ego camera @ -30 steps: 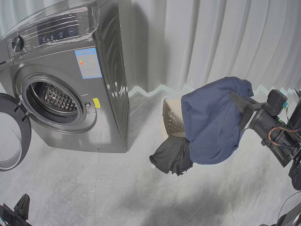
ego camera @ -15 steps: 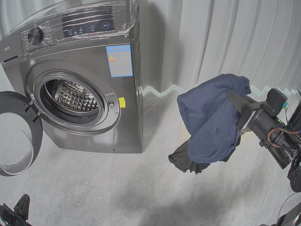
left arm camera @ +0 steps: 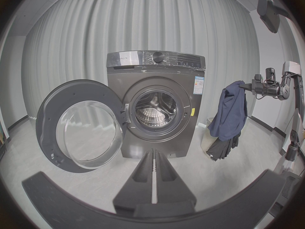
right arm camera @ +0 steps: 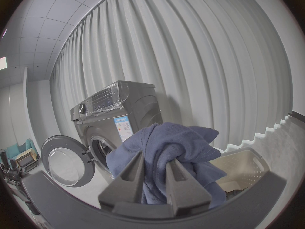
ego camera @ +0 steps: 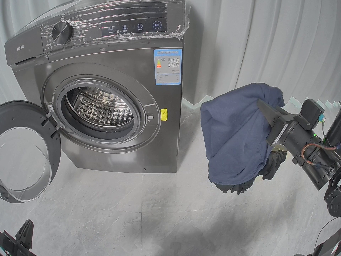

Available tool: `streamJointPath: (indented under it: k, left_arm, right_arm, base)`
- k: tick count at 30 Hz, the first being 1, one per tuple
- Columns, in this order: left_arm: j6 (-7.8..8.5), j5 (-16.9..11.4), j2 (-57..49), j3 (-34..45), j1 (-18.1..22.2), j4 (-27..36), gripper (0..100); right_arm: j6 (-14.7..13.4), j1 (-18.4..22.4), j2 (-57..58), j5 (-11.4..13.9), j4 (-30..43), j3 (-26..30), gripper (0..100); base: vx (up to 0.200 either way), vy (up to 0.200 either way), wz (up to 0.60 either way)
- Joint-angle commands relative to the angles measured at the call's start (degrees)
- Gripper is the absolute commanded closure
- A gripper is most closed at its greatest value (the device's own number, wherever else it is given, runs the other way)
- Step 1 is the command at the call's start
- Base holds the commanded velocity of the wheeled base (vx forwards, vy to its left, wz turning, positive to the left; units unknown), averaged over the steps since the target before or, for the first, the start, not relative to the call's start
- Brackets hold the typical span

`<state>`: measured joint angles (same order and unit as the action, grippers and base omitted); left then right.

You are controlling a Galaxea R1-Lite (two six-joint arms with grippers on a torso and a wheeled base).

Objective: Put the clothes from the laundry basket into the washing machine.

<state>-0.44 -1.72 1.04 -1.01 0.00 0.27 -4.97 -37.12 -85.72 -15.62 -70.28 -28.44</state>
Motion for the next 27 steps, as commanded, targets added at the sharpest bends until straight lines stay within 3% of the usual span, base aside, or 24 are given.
streamJointPath:
  k: [1,6,13,27]
  left_arm:
    - [0.00,0.0,-1.0,0.9,0.0,0.0,100]
    - [0.09,0.0,-1.0,0.9,0.0,0.0,100]
    - [0.18,0.0,-1.0,0.9,0.0,0.0,100]
    - [0.09,0.0,-1.0,0.9,0.0,0.0,100]
  right_arm:
    - [0.0,-0.1,-0.6,0.1,0.0,0.1,100]
    - [0.0,0.1,-0.6,0.2,0.0,0.1,100]
    - [0.0,0.2,-0.7,0.6,0.1,0.3,100]
    - [-1.4,0.2,-0.5,0.1,0.7,0.6,100]
  base:
    - [-0.200,0.000,0.00]
    - [-0.200,0.000,0.00]
    - [0.000,0.000,0.00]
    - [0.000,0.200,0.00]
